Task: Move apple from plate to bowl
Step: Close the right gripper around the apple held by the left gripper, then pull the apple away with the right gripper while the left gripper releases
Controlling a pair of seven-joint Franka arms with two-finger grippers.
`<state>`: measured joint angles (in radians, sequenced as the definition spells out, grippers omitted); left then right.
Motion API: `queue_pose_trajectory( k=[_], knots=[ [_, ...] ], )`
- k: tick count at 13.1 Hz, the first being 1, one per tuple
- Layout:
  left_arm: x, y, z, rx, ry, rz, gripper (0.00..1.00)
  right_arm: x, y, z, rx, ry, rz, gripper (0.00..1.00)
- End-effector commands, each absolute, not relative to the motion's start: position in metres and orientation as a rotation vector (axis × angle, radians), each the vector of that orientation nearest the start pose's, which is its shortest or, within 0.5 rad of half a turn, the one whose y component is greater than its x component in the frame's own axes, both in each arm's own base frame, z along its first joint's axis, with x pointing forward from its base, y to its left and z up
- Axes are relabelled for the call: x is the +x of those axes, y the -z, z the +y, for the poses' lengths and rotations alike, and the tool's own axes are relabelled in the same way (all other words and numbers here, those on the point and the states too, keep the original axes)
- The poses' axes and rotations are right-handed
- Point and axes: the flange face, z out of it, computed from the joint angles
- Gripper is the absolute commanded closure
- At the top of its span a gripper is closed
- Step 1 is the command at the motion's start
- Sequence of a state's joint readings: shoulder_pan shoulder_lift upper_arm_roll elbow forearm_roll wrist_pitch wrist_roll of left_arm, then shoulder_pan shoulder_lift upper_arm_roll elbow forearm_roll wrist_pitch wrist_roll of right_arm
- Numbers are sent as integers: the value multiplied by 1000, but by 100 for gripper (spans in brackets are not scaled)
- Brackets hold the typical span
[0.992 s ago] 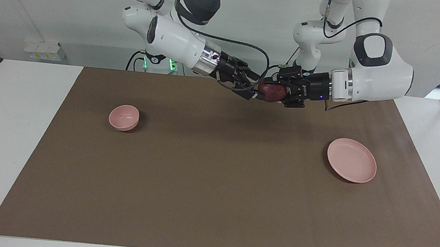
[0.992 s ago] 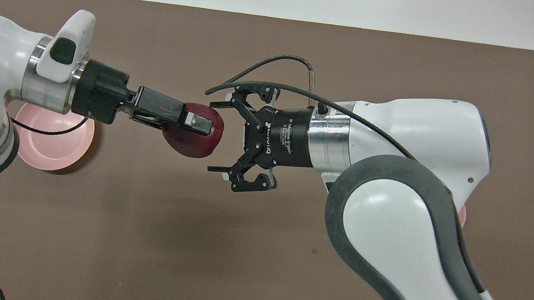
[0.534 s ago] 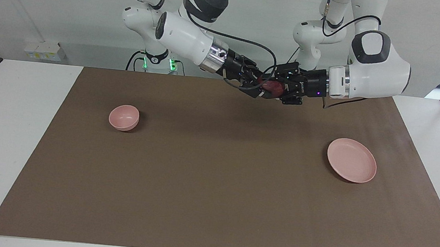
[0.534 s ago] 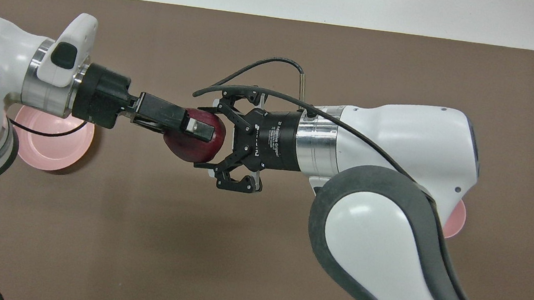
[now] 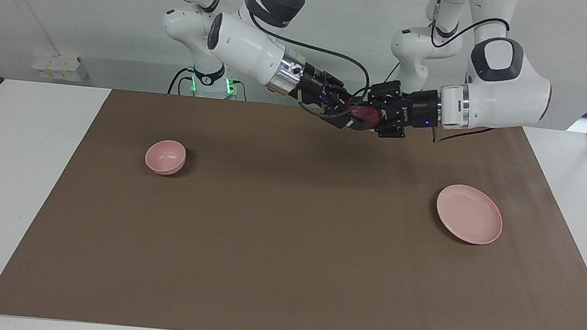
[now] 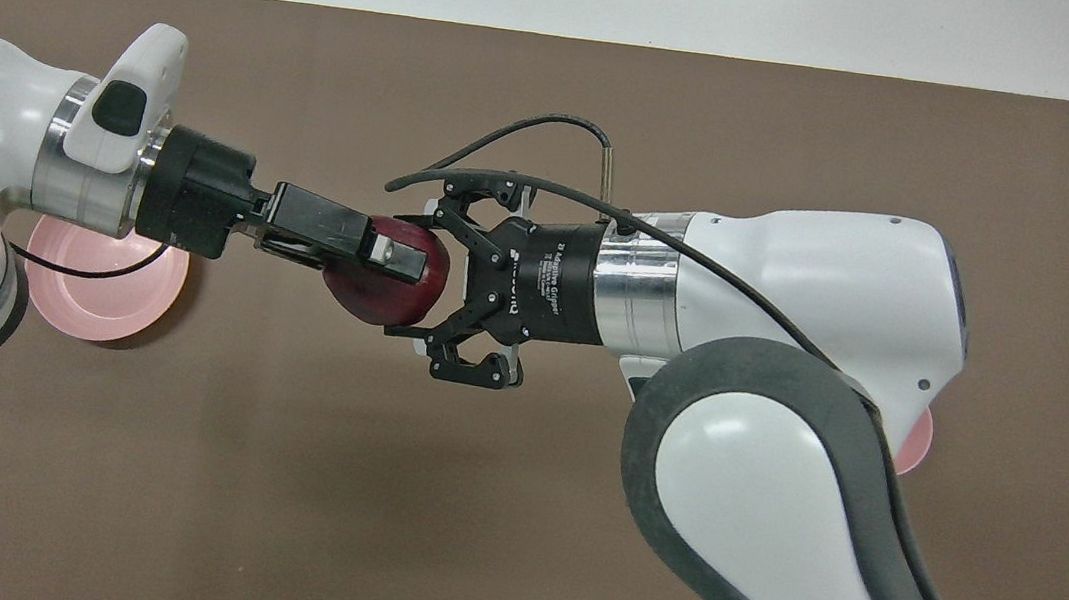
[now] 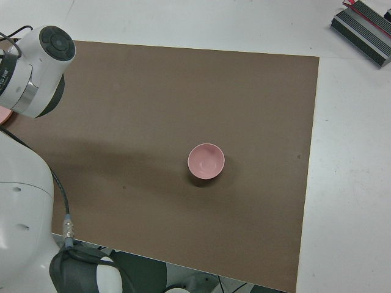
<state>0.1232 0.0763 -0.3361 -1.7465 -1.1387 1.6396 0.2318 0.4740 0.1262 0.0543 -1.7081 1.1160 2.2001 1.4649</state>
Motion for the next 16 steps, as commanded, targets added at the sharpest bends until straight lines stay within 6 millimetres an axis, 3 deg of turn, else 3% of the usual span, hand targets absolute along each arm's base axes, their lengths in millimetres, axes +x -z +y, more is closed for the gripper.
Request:
queue_pose_trajectory(
  k=[1,4,6,10,12,16],
  knots=[
    [528,-587,-201,2040,180,-230,0,543,-568,339,-1608,-780,1501,100],
    [530,-591,-195,2047,170,-211,0,546,-573,329,-1615,-747,1500,100],
    [532,-594,-182,2091,149,-207,0,552,-579,311,-1695,-637,1500,100],
    [538,-615,-133,2345,71,-146,0,566,-589,262,-1835,-487,1445,100],
    [538,-620,-120,2477,72,-133,0,572,-589,236,-1966,-397,1367,100],
    [540,-605,-90,2798,77,-118,0,577,-582,188,-2217,-273,1196,100]
  ],
)
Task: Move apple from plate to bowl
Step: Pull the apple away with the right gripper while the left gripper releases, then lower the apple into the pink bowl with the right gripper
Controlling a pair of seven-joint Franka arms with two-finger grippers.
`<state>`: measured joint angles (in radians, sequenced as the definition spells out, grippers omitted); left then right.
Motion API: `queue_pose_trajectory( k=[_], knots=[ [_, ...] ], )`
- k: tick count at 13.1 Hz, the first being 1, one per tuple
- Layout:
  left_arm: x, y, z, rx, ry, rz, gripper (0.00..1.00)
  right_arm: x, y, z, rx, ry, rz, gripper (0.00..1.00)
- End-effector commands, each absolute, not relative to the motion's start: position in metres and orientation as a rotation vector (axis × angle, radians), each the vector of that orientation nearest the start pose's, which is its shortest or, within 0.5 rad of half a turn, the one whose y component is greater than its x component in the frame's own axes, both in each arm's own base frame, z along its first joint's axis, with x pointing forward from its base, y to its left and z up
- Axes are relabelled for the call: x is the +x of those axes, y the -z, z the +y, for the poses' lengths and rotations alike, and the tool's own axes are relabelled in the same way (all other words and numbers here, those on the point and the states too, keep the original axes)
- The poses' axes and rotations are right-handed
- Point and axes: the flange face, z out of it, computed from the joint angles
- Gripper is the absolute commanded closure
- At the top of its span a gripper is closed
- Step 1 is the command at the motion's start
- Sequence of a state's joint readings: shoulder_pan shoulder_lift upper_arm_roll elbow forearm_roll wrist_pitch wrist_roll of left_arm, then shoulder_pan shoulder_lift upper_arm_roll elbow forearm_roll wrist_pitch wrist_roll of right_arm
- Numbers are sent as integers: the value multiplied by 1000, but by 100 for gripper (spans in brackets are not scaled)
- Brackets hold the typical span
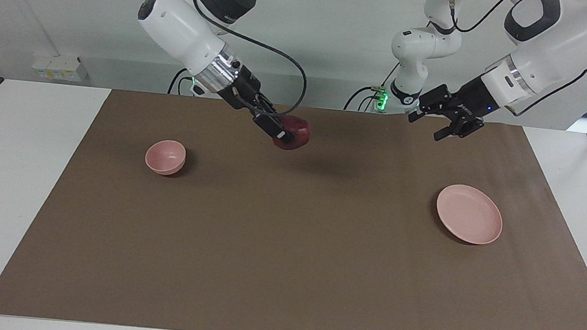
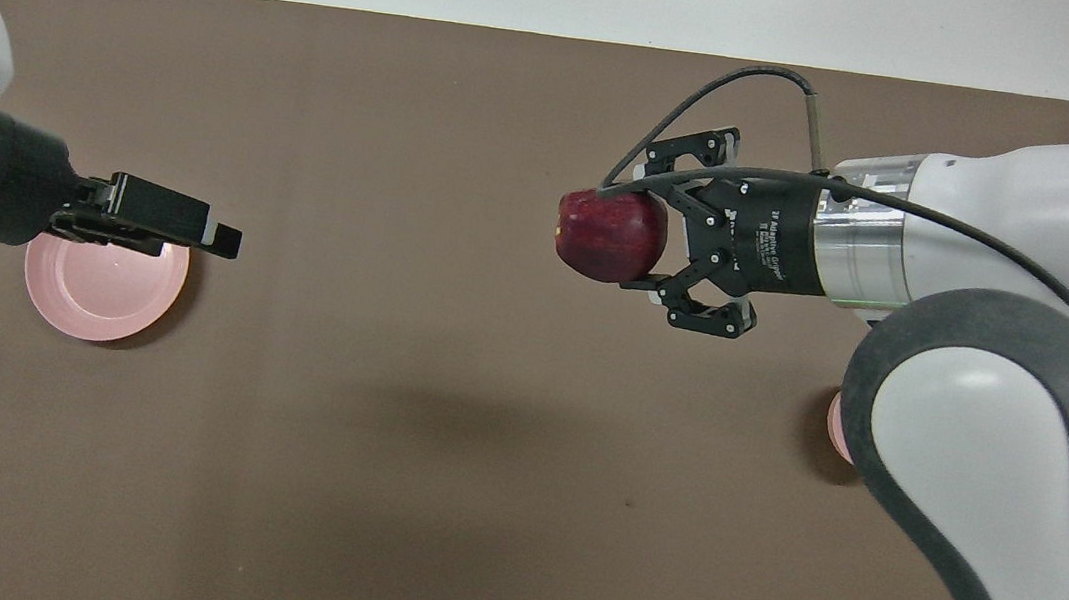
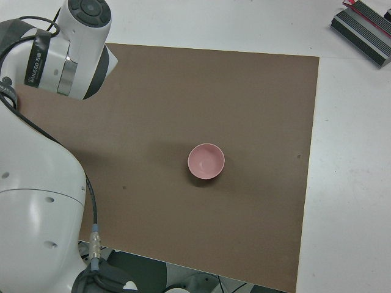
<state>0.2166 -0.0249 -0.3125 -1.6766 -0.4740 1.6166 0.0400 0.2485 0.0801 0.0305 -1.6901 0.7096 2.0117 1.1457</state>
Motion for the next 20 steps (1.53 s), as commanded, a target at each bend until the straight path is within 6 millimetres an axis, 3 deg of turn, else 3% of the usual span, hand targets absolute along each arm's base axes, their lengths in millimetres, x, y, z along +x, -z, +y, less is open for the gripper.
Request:
queue_pose_trajectory(
  k=[1,5,9,11,13,15,17,20],
  knots=[
    [540,-603,-83,-3405,-89,146,0,578,-580,173,-2293,-238,1163,100],
    [540,-603,-57,-3150,-55,152,0,584,-568,113,-2569,-102,904,100],
    [539,-603,-49,-3089,-83,147,0,587,-559,76,-2861,44,538,100],
    [543,-619,-49,-3101,-36,138,0,587,-556,66,-2974,88,407,100],
    [544,-648,-49,-3118,69,48,0,586,-557,56,-3124,162,288,100],
    [542,-653,-49,-3118,68,28,0,580,-550,51,-3200,252,147,100],
    [539,-652,-50,-3119,34,28,0,557,-528,49,-3221,382,73,100],
    [537,-650,-45,-3138,24,8,0,545,-488,36,-3243,395,62,100]
  ],
)
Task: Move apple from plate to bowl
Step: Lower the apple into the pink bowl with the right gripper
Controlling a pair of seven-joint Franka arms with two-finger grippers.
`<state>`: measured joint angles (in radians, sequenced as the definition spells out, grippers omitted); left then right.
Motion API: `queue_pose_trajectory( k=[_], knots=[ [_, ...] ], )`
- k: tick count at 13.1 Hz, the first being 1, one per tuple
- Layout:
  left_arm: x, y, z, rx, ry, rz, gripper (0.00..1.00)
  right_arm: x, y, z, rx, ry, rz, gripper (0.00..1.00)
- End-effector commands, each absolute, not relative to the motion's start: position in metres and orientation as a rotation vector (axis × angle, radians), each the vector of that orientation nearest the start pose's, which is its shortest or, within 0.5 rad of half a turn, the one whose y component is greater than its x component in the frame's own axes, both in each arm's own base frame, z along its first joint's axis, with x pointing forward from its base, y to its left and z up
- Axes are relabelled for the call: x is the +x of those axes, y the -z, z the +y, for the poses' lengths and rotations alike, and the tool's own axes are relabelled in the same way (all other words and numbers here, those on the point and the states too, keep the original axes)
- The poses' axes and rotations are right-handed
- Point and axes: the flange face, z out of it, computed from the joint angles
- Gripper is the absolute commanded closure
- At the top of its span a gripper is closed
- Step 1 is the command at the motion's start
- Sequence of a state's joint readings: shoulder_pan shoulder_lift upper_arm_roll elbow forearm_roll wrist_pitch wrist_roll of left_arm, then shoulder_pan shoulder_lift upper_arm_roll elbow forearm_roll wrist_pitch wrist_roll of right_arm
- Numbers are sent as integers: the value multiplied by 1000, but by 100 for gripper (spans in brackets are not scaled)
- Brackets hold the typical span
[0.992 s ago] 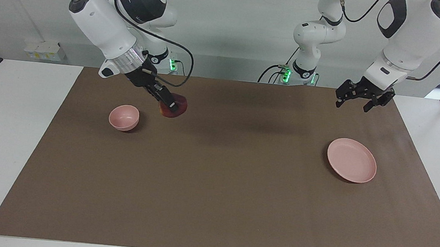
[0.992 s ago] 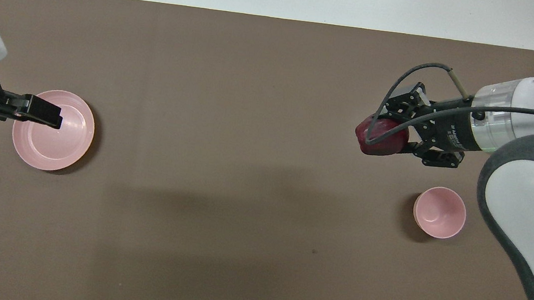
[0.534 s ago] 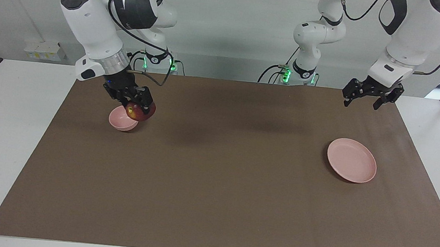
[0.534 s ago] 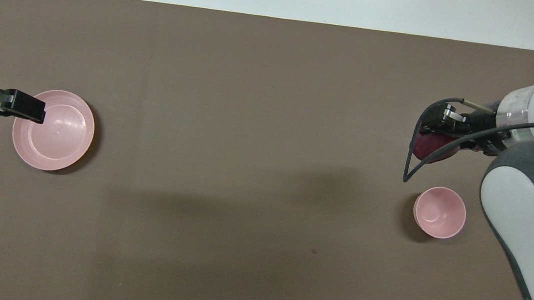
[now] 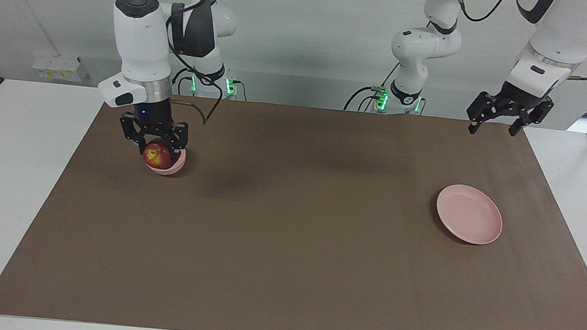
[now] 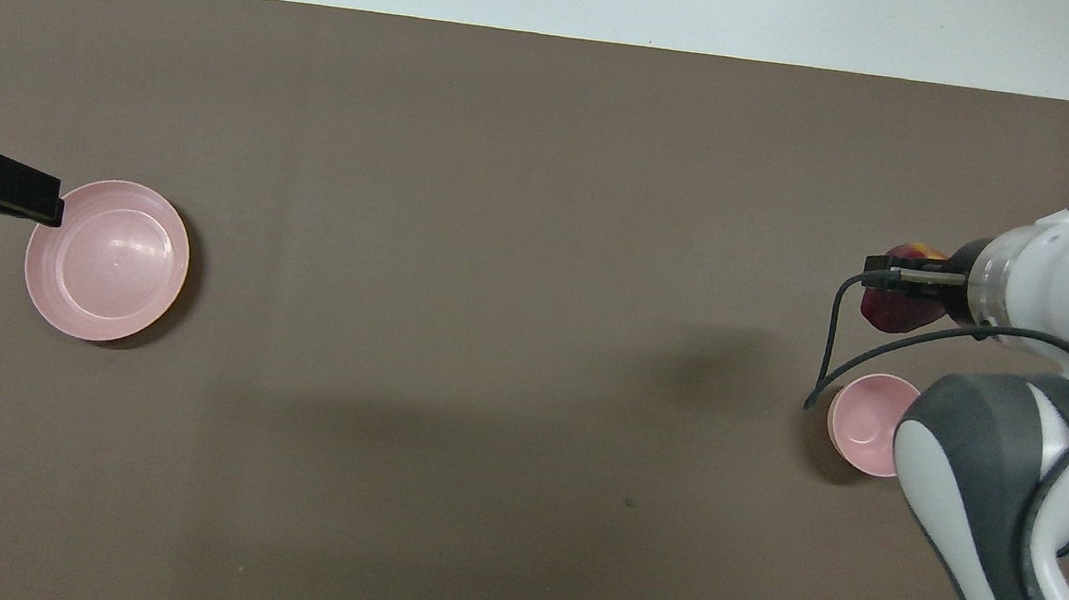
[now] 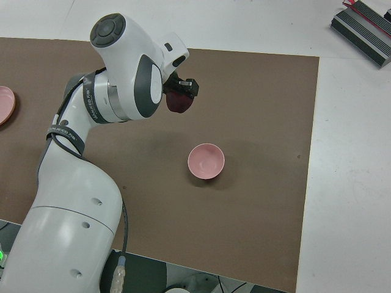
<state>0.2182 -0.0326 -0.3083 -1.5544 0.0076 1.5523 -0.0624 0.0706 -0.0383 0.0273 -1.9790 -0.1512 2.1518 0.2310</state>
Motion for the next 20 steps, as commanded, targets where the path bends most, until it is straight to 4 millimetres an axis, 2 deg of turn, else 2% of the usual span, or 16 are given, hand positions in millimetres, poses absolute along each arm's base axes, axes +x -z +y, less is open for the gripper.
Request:
queue_pose_trajectory(
  k=[1,4,5,8,12,13,14,15,16,17,19,20],
  knots=[
    [536,-649,-48,-3139,17,17,0,539,-477,33,-3243,394,61,100],
    [536,-651,-48,-3146,21,22,0,500,-438,25,-3259,489,-7,100],
    [537,-653,-40,-3150,28,6,0,487,-426,14,-3257,519,3,100],
    [537,-654,-41,-3151,30,15,0,468,-398,-7,-3263,527,29,100],
    [531,-650,-40,-3170,-10,20,0,450,-362,-14,-3238,543,38,100],
    [530,-650,-40,-3170,-20,18,0,445,-350,-16,-3223,558,43,91],
    [532,-645,-40,-3168,-37,20,0,444,-346,-22,-3218,568,59,68],
    [531,-643,-44,-3167,-44,29,0,445,-345,-20,-3219,566,52,36],
    [530,-642,-45,-3166,-54,32,0,446,-344,-20,-3219,563,50,11],
    [530,-642,-43,-3166,-56,27,0,447,-346,-18,-3218,569,46,0],
    [530,-644,-41,-3158,-55,21,0,457,-360,-17,-3231,563,43,0],
    [533,-646,-42,-3156,-41,24,0,468,-374,-18,-3251,532,50,0]
  ],
)
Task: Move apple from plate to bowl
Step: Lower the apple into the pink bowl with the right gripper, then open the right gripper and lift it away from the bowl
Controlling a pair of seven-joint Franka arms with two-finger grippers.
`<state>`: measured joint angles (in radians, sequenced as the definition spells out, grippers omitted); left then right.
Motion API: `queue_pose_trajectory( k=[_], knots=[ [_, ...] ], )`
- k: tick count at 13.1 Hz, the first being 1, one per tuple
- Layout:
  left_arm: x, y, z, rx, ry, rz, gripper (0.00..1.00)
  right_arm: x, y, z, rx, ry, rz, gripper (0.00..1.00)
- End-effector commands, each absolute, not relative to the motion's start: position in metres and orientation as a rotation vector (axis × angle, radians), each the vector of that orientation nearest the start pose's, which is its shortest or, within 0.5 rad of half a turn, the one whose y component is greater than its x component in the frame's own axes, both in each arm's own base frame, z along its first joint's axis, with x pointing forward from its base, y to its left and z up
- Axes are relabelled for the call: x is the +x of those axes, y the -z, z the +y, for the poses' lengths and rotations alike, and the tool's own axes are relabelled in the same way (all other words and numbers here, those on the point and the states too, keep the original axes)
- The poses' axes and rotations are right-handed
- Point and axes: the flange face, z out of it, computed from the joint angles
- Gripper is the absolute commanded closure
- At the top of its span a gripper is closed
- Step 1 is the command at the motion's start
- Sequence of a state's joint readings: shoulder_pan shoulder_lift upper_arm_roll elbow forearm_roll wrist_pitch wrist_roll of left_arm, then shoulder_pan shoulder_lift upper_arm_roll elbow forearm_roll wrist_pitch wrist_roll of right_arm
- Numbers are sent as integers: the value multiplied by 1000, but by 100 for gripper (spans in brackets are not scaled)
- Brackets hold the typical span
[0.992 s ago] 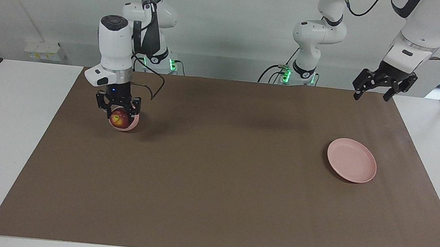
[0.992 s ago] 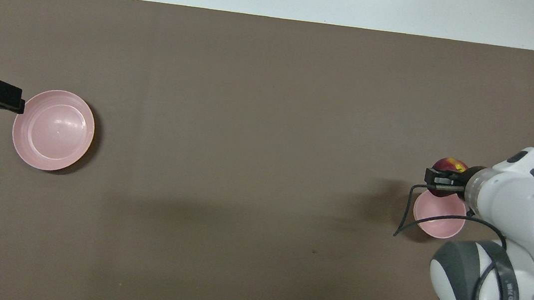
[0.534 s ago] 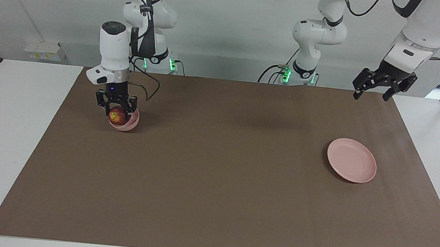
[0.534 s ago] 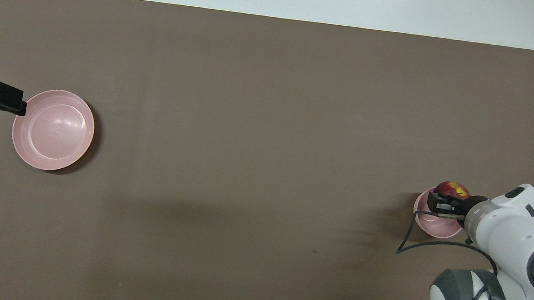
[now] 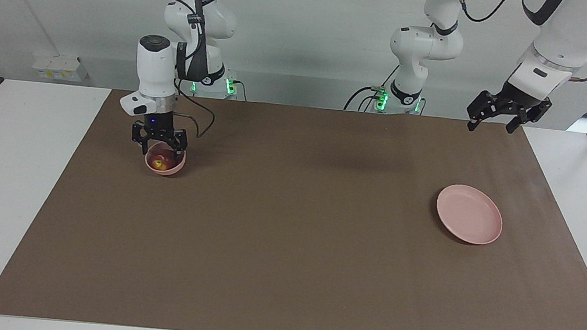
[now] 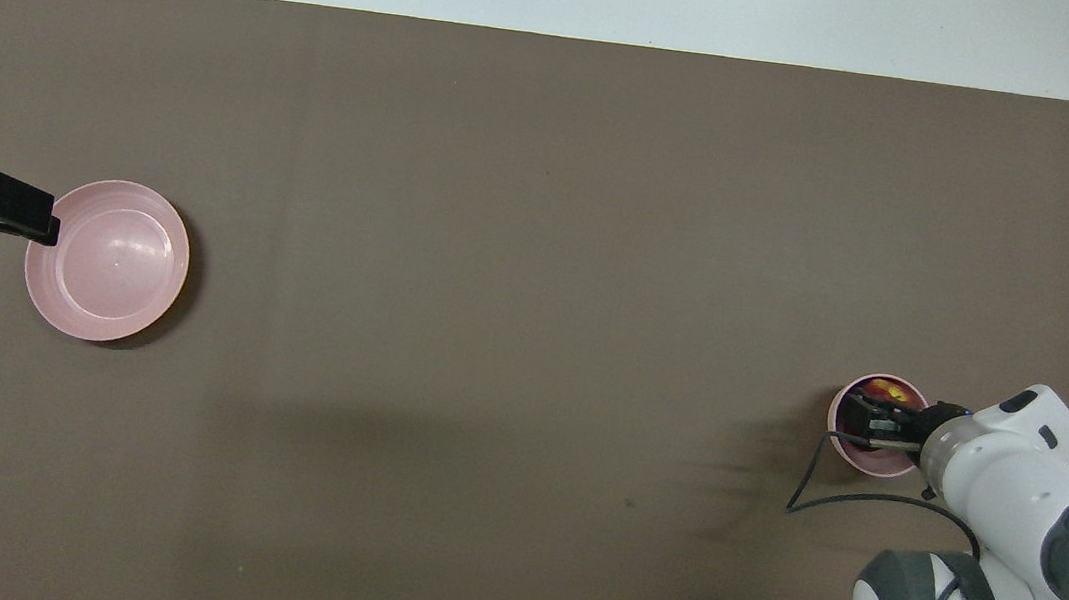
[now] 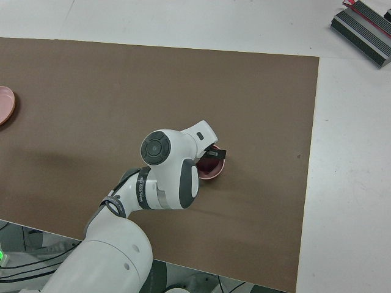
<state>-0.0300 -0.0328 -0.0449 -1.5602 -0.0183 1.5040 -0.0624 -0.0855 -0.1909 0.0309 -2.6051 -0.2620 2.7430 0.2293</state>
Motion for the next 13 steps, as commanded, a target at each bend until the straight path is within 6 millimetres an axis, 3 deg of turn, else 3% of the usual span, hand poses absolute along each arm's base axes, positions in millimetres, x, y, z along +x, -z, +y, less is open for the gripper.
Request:
queue_pose_trajectory(
  k=[1,3,8,11,13],
  knots=[
    [532,-645,-45,-3165,-42,29,0,477,-386,-19,-3273,482,64,0],
    [530,-645,-46,-3166,-51,37,0,497,-411,-14,-3303,360,87,0],
    [530,-646,-42,-3167,-42,20,0,554,-468,-16,-3132,-14,234,0],
    [530,-646,-39,-3167,-42,10,0,564,-515,-14,-3126,-22,229,0],
    [530,-646,-38,-3167,-42,8,0,568,-556,-12,-3124,26,219,0]
  ],
)
